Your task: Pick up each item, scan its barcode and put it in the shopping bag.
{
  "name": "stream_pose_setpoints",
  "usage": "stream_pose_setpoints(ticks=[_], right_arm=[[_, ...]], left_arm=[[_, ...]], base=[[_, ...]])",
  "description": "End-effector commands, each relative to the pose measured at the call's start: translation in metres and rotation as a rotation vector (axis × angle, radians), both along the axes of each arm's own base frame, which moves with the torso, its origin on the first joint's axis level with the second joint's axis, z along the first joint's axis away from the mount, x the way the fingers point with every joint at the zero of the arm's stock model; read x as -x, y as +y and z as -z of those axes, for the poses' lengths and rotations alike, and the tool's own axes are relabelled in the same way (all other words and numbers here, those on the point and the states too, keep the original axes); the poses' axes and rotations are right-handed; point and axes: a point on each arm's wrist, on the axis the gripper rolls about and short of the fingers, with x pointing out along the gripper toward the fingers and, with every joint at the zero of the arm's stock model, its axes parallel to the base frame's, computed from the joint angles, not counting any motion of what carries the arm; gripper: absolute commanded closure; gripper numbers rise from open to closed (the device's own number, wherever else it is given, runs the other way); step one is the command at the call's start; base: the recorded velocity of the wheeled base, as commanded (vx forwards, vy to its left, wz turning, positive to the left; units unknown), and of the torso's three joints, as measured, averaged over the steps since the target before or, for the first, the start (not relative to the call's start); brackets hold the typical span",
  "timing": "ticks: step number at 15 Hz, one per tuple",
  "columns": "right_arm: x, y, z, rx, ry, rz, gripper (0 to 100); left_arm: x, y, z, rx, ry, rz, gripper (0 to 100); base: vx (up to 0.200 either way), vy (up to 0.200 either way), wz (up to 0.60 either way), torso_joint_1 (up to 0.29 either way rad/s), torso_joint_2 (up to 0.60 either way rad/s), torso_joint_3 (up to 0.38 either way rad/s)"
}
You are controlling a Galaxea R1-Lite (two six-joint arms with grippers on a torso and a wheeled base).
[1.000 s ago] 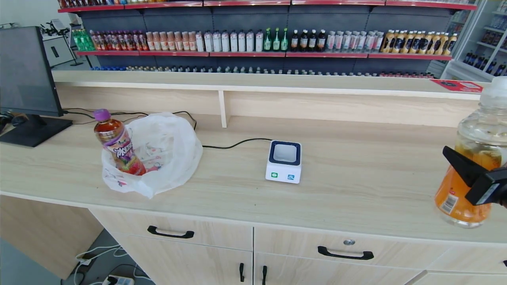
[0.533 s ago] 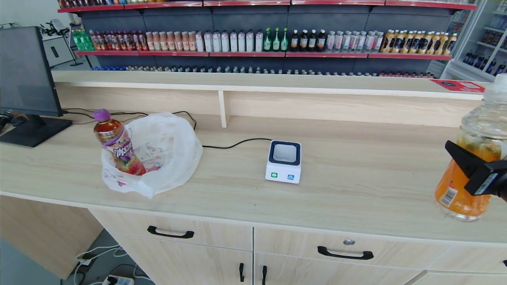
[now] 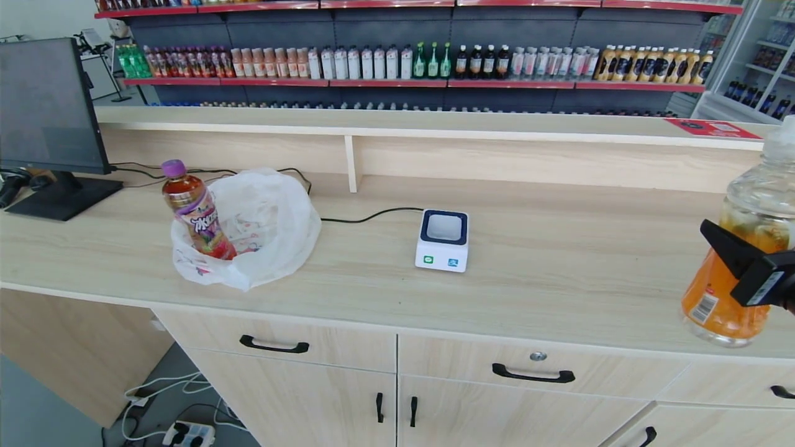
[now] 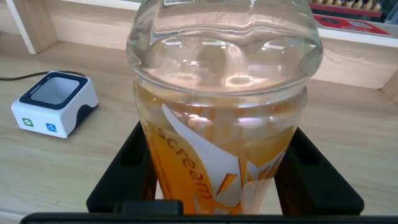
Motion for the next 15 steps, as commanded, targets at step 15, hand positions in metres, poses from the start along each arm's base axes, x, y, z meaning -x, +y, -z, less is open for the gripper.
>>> stream_pose_setpoints(ticks=[15], right_arm=[[0.000,-0.001,0.005,-0.013,0.019,-0.057,100]], left_arm=[[0.000,0.000,0.000,-0.002,0.002,0.000,0]], base=[[0.000,0.000,-0.12,0.000,0.00,0.000]])
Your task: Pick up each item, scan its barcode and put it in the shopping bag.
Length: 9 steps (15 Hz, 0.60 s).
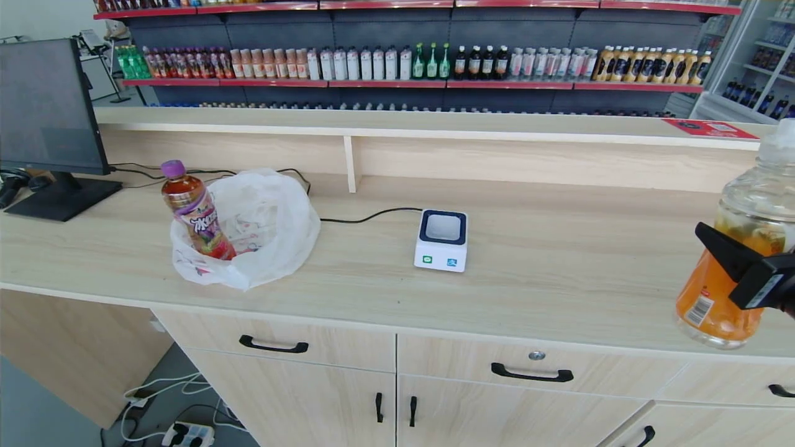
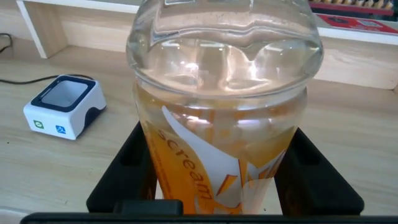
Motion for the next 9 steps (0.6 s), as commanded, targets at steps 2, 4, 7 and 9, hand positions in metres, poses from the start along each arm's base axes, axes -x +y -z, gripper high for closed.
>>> stream_pose_setpoints(ticks=[2,4,7,9], right_arm=[[0.0014,0.0001,0.0026,0.000,0.008,-0.004,100],[0.0009,0.0001,0.0024,-0.003,0.009,-0.004,100],[-0.0020,0.0004,-0.0007,-0.005,-0.001,-0.004,100],[-0.0018,0.0001,0.0001,-0.017,0.003,-0.004,100]], left_arm=[[0.0000,0.0000,0.0000,0.002,0.000,0.000,0],[0.0000,0.0000,0.0000,0.000,0.000,0.000,0],[0.0000,0.0000,0.0000,0.000,0.000,0.000,0],[0.0000,0.0000,0.0000,0.000,0.000,0.000,0]], base=[[0.000,0.000,0.00,0.000,0.00,0.000],[-0.200,0.100,0.00,0.007,0.00,0.000],[-0.200,0.200,0.00,0.012,0.01,0.002],[-0.200,0.200,0.00,0.005,0.01,-0.002]])
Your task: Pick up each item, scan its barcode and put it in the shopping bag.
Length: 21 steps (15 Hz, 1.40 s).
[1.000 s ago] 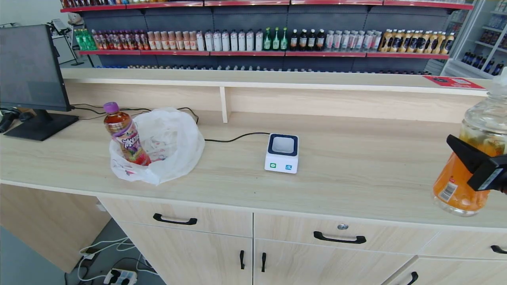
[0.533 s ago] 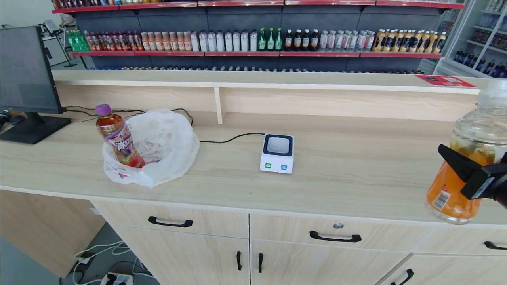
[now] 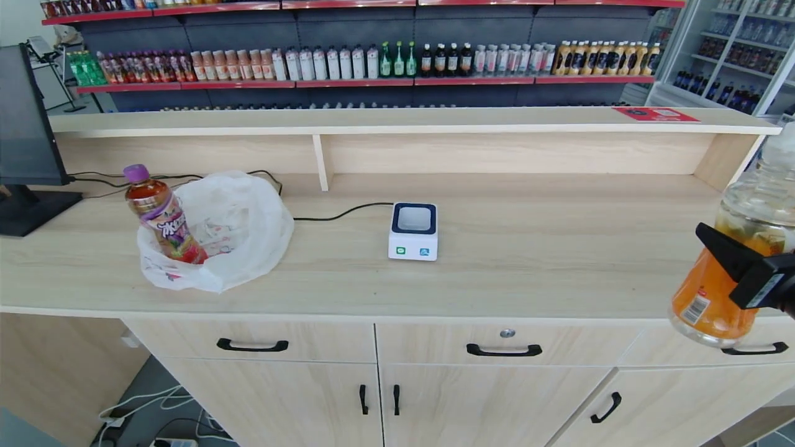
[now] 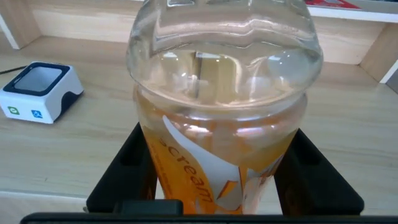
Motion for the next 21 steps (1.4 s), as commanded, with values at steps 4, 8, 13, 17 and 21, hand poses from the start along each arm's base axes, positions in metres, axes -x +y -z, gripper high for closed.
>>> stream_pose_setpoints(ticks=[4,8,13,17,21], right_arm=[[-0.0021,0.0003,-0.0016,-0.001,-0.004,-0.002,100],[-0.0026,0.0003,-0.0058,-0.018,-0.020,-0.003,100],[-0.0013,-0.0001,-0.0079,-0.017,-0.031,-0.001,100],[-0.0013,-0.0001,-0.0079,-0.016,-0.031,-0.001,100],[-0.0033,0.0025,-0.0045,0.000,-0.013,-0.034,100]], left_arm=[[0.0000,0.0001,0.0000,-0.001,0.000,0.001,0],[0.0000,0.0000,0.0000,0.000,0.000,0.000,0],[0.0000,0.0000,0.0000,0.003,0.000,0.000,0],[0.0000,0.0000,0.0000,0.003,0.000,0.000,0],[0.0000,0.0001,0.0000,0.003,0.000,0.001,0]], base=[[-0.150,0.200,0.00,-0.008,0.00,0.001],[0.000,0.050,0.00,0.001,0.00,0.002],[0.160,0.000,0.00,0.007,0.00,0.002],[0.200,0.000,0.00,0.001,0.00,0.006],[0.150,0.000,0.00,0.010,0.01,0.002]])
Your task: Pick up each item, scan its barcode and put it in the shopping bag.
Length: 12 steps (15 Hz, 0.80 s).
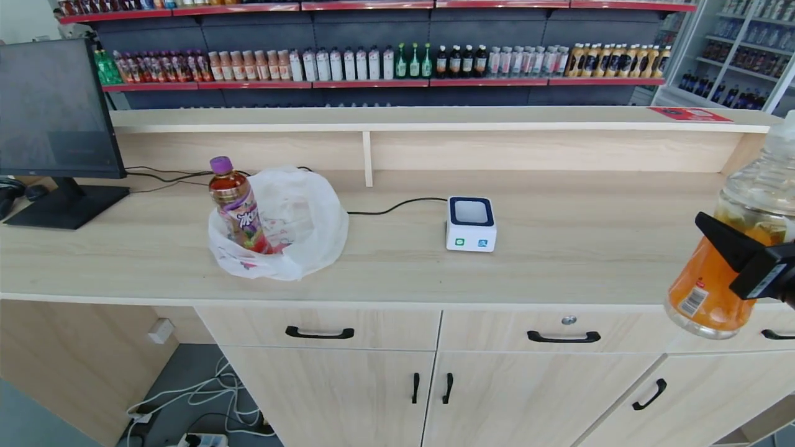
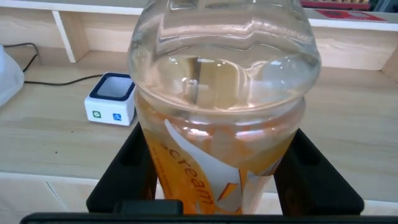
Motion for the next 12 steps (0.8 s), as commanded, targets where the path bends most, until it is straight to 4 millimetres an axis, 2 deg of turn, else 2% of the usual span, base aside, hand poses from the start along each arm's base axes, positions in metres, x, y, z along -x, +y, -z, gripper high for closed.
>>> stream_pose_setpoints(ticks=[1,5,9,12], right_arm=[[-0.001,0.002,0.003,0.027,0.015,-0.048,100],[-0.012,0.004,0.003,0.048,0.023,-0.082,100],[-0.042,0.009,-0.011,0.047,-0.013,-0.145,100],[-0.045,0.010,-0.012,0.036,-0.010,-0.150,100]], left_arm=[[0.000,0.000,0.000,0.000,0.000,0.000,0],[0.000,0.000,0.000,0.000,0.000,0.000,0],[0.000,0.000,0.000,0.000,0.000,0.000,0],[0.000,0.000,0.000,0.000,0.000,0.000,0]], base=[[0.000,0.000,0.00,0.000,0.00,0.000],[0.000,0.000,0.00,0.000,0.00,0.000],[0.000,0.000,0.00,0.000,0.00,0.000],[0.000,0.200,0.00,0.004,0.01,0.001]])
